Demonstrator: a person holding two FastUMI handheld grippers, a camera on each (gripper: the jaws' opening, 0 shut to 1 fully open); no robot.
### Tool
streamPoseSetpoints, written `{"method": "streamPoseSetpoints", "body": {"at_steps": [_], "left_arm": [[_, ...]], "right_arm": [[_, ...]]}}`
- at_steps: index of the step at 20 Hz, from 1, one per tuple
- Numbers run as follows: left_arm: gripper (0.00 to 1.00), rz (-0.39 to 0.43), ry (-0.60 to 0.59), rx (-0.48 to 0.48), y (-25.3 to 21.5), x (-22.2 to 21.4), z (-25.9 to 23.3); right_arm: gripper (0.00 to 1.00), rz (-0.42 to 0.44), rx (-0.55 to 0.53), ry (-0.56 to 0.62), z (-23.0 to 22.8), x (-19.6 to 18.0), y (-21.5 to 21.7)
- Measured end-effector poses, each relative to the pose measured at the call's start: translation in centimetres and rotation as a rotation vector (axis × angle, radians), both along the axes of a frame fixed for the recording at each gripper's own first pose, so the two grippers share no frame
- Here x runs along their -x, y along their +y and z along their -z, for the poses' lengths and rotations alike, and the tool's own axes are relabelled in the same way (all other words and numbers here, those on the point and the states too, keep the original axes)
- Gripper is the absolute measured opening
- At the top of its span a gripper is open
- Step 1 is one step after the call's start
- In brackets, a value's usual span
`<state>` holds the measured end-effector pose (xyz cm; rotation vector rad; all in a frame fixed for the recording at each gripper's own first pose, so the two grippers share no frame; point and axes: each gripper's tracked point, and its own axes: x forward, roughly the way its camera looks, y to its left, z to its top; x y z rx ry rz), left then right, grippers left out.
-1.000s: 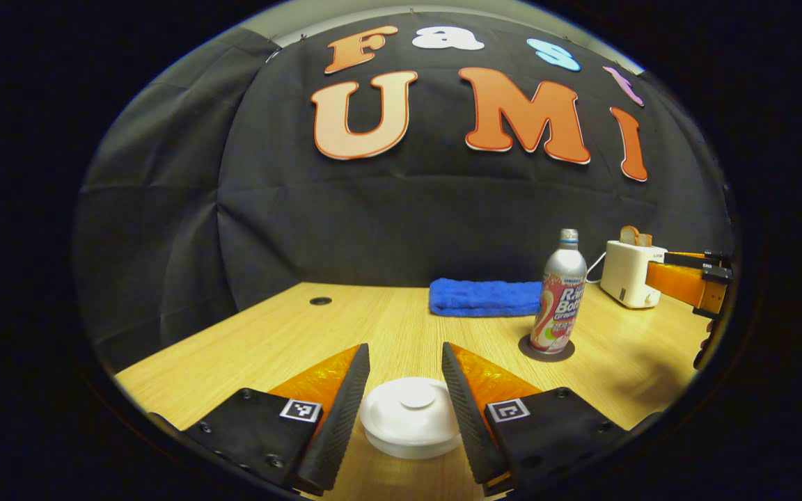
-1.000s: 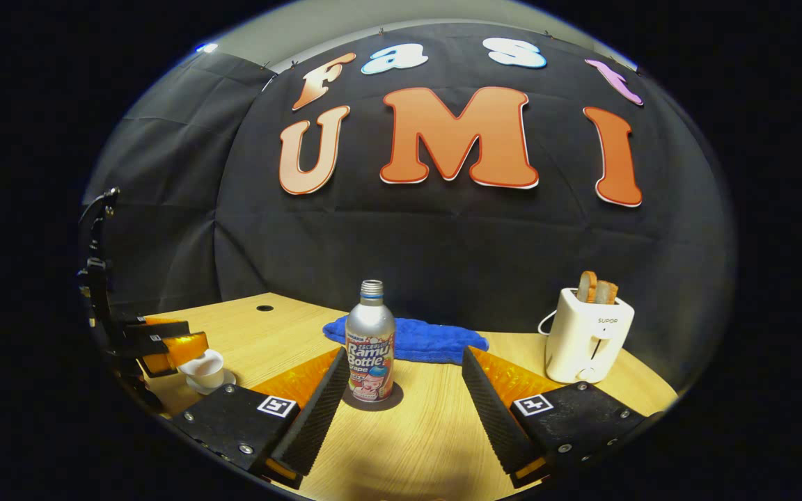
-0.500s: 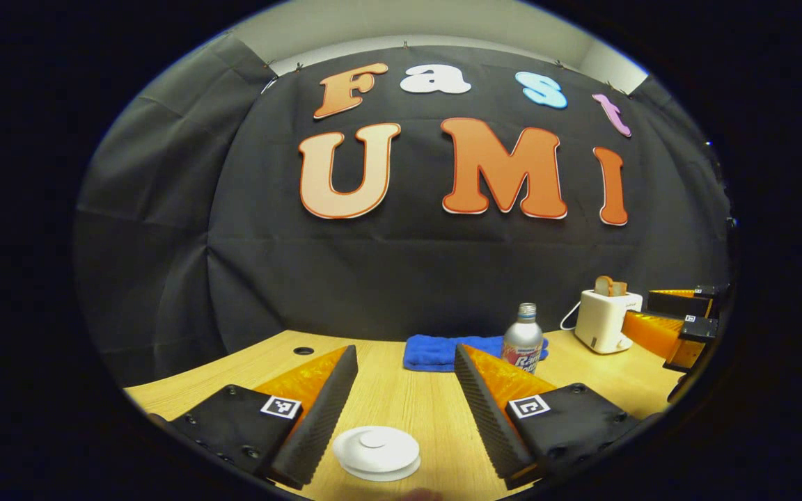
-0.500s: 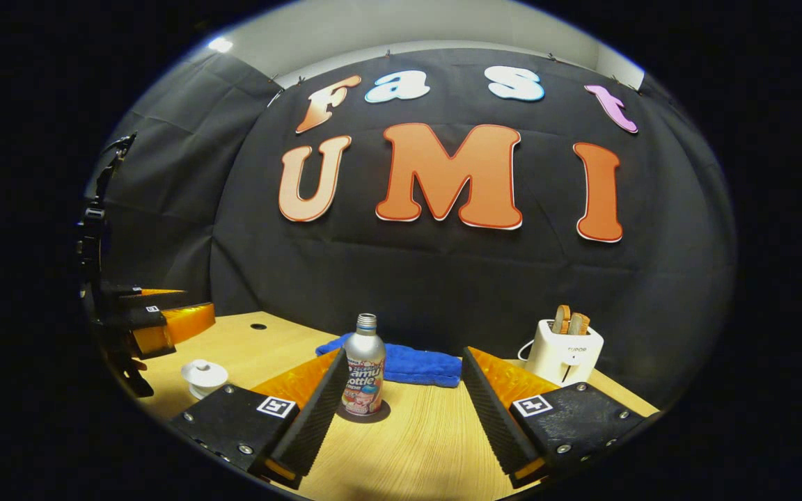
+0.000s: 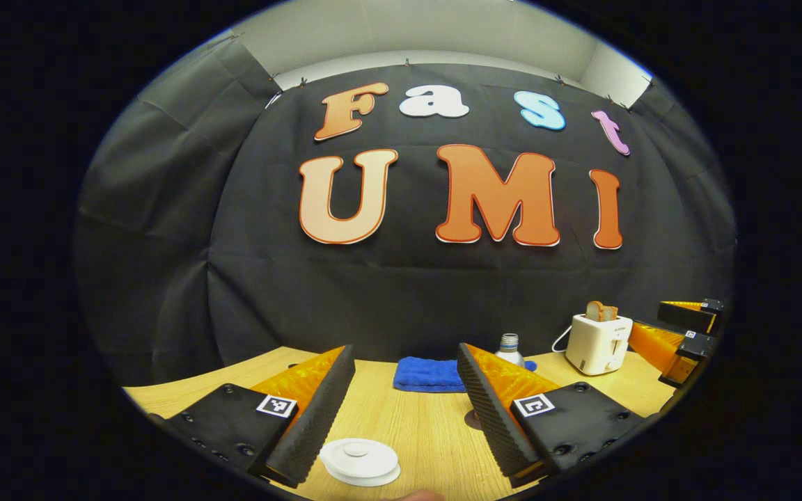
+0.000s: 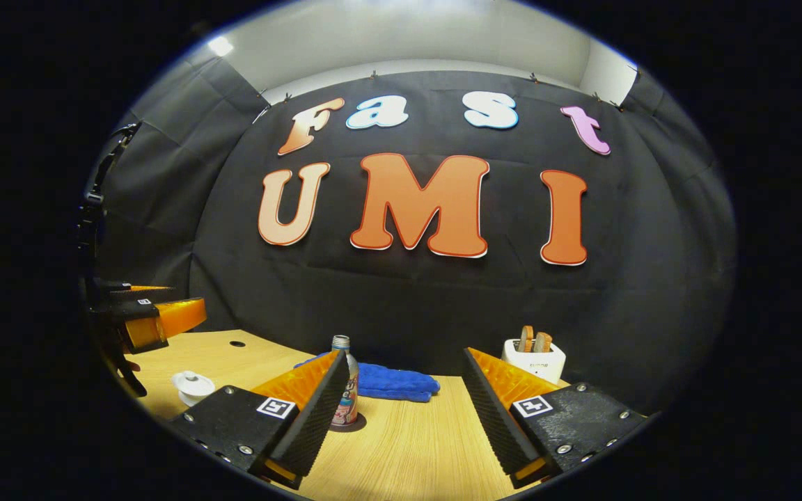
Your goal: Open the teacup lid with one hand, grasp the water bottle and pour water into the teacup with the other hand; after pouring, place the water bottle on the coaster and then close the teacup lid.
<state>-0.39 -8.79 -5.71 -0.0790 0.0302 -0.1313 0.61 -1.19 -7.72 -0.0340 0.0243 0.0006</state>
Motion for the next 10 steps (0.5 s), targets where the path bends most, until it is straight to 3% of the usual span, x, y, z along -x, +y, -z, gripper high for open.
{"method": "streamPoseSetpoints", "body": {"at_steps": [10], "left_arm": [[1.0,-0.009,-0.019,0.01,0.5,1.0,0.0]], "right_arm": [[0.97,-0.007,0.005,0.033,1.3,0.7,1.1]]}}
